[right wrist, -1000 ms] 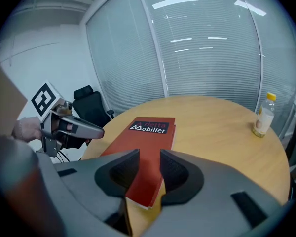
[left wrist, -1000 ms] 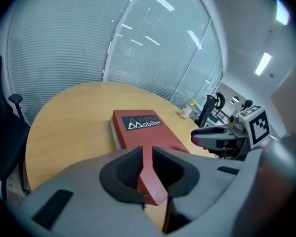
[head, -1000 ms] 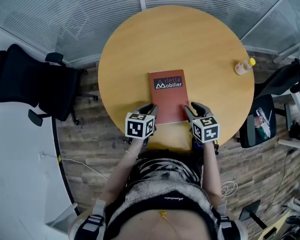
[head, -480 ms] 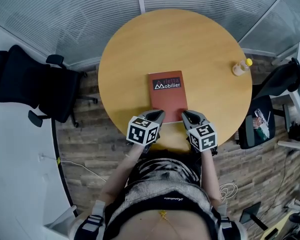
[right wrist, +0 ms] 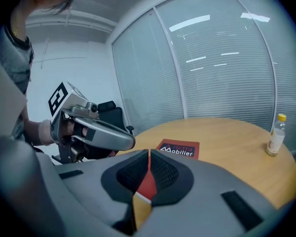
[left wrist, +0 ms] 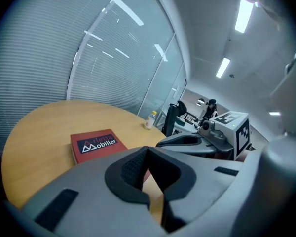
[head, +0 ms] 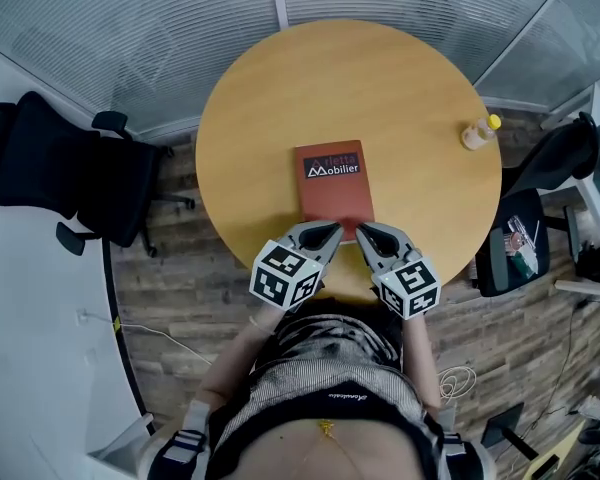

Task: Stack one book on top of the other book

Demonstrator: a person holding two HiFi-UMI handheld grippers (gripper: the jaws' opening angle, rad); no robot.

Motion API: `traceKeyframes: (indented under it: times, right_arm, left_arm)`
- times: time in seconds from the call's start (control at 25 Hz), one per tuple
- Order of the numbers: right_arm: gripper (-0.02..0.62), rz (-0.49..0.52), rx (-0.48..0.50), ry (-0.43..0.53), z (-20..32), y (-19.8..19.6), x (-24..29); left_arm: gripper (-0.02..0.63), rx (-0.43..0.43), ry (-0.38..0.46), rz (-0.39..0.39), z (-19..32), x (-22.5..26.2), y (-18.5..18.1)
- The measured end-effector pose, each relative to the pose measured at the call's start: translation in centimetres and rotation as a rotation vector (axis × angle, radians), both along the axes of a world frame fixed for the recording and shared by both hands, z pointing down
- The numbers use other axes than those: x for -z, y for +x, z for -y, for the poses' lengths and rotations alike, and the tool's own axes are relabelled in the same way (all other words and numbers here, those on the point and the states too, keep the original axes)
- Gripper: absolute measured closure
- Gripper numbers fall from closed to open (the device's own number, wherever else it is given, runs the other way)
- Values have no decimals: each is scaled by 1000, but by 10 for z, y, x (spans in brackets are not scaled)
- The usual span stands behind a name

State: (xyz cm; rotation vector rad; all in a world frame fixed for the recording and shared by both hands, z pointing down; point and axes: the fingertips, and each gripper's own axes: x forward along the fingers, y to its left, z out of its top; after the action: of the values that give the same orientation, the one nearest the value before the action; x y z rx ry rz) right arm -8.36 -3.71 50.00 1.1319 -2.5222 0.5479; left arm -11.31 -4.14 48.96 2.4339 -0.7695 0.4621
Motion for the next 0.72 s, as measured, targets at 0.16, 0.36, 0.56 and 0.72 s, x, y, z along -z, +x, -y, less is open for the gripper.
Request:
traceKeyframes:
  times: [0.16,0.36,0.56,0.72]
  right_arm:
    - [565,25,1,76,0,-2,35]
    - [565,47,10,154,-1,-6,73]
    - [565,61,24,222,-2,-10,104]
    - [565,73,36,265,-3,-14,123]
  left_arm:
    - [588,9,69,-60,2,35,2]
    - [588,27,137,-95,4,67,0]
    - [588,49,209,-124,4,95,-2]
    - [588,62,254,-147,4,111,-4]
